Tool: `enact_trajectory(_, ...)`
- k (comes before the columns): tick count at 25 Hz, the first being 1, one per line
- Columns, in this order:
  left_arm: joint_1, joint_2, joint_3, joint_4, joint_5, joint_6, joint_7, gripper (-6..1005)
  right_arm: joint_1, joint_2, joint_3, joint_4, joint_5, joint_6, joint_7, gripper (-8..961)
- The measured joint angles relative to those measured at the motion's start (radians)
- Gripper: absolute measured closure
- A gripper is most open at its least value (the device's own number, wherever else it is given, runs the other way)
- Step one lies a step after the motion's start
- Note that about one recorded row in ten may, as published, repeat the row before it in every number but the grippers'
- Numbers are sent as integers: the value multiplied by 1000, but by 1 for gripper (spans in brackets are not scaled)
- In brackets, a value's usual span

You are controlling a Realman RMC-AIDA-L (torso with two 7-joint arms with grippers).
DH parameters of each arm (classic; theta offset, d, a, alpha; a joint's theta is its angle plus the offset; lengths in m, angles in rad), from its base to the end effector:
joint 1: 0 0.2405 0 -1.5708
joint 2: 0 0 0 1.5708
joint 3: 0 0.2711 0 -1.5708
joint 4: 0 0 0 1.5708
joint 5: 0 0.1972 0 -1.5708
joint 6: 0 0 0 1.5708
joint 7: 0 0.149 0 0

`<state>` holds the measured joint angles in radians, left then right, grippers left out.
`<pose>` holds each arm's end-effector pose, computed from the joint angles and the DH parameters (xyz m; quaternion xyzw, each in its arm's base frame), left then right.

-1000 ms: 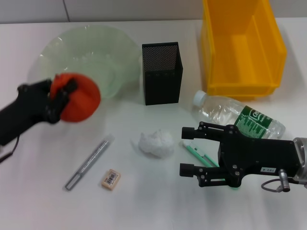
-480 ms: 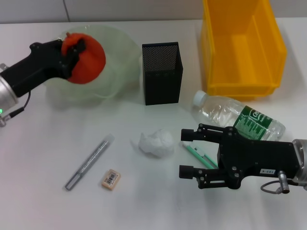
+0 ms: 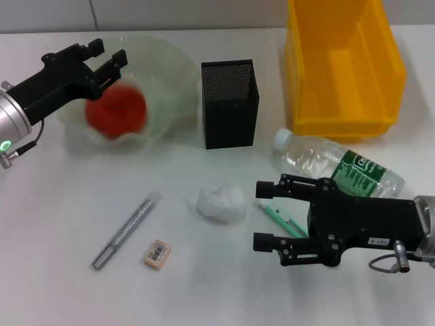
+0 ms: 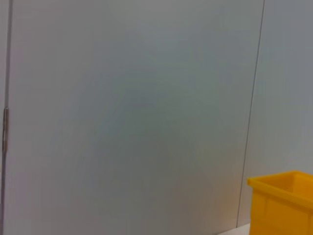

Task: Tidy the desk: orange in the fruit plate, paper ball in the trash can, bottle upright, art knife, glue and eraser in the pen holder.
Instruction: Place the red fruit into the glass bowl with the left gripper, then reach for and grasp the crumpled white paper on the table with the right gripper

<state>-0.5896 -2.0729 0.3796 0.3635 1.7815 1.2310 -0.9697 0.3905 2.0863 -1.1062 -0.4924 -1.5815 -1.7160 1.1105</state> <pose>-0.2919 0.3757 -0.0016 -0.8466 -0.2272 -0.3042 0.3730 0.2469 0.2520 -0.0527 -0.9219 0.1412 0.3605 0.0167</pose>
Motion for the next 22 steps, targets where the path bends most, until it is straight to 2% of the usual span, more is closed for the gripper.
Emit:
enact_trajectory(1,-1,0,0,0,0,-6,1,719,1,0,0,0,0,1,0,134)
enact_trajectory(5,-2,0,0,0,0,-7,1,479,2,0,0,0,0,1,0,134)
enact_trajectory(9,1,1,-1,0,0,20,1,423,2,0,0,0,0,1,0,134)
enact_trajectory(12,10,2,0,3,-1,89,0,408,2,0,0,1,0,1,0,134)
enact_trajectory(15,29,6,14,19,2,225,-10,406,-1,0,0,1,0,1,0,134)
enact_trajectory(16,50,8,40,43,7,342,-13,406,-3,0,0,1,0,1,0,134)
enact_trajectory(17,50,8,40,43,7,342,-13,405,-3,0,0,1,0,1,0,134)
enact_trajectory(20,94,6,135,98,8,533,-34,403,-4,0,1,4,3,2,0,134)
enact_trajectory(22,113,6,182,115,5,609,-49,402,-3,1,1,12,12,2,0,134)
